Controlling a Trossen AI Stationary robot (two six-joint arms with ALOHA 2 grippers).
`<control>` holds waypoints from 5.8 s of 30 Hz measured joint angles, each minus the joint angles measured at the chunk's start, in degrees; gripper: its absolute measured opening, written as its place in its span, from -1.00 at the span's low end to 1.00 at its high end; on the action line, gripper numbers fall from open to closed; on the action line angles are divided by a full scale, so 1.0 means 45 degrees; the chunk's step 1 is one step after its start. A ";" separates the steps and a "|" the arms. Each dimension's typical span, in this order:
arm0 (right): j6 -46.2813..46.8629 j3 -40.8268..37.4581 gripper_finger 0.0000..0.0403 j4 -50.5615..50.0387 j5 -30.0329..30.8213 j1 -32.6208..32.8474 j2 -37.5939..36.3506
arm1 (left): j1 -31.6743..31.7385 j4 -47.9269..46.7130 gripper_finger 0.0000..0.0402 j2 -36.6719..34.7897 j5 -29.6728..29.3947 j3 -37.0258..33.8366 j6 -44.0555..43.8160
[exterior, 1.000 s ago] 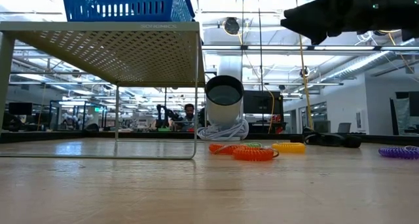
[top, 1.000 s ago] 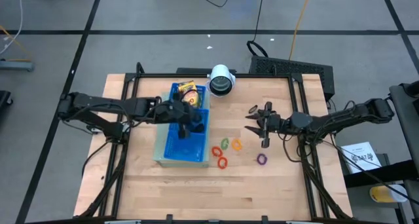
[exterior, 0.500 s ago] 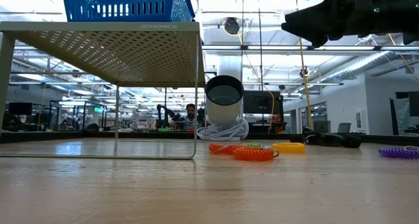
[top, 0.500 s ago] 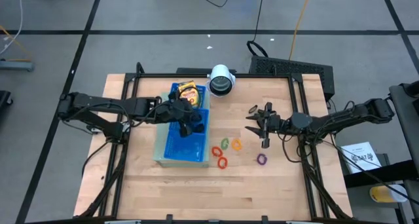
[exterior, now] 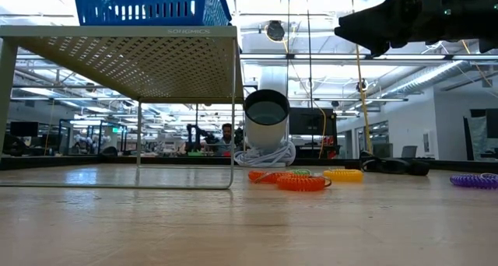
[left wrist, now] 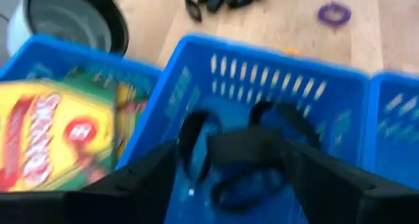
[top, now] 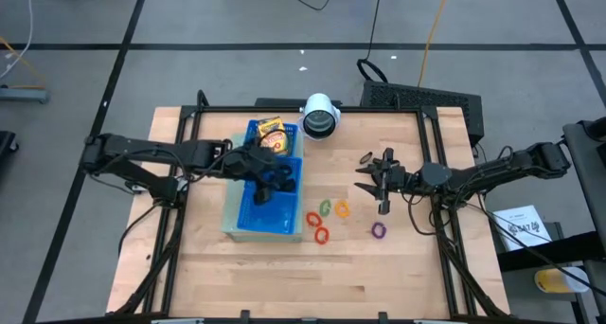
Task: Pick & Place Office Desk Supplies
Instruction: Put the black rubber band into the middle blue bin on the shelf
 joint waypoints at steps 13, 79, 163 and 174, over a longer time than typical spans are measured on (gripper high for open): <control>-0.0015 0.0000 -0.22 -0.0240 0.0000 0.0000 0.0007 | -0.0122 -0.1235 0.48 -0.2691 -0.0177 0.0273 0.0609; 0.7196 -0.1447 -0.99 -0.9310 0.3249 0.0005 -0.0189 | 0.0835 0.5760 0.48 -0.5663 0.0031 -0.4759 0.0821; -0.0058 0.2127 -1.00 0.6105 -0.1462 -0.0408 0.6256 | -0.0622 1.5024 0.42 0.4163 0.2993 -0.1182 0.7757; -0.0058 0.2127 -1.00 0.6105 -0.1457 -0.0423 0.6251 | -0.0680 1.5024 -0.47 0.4163 0.3057 -0.1189 0.8184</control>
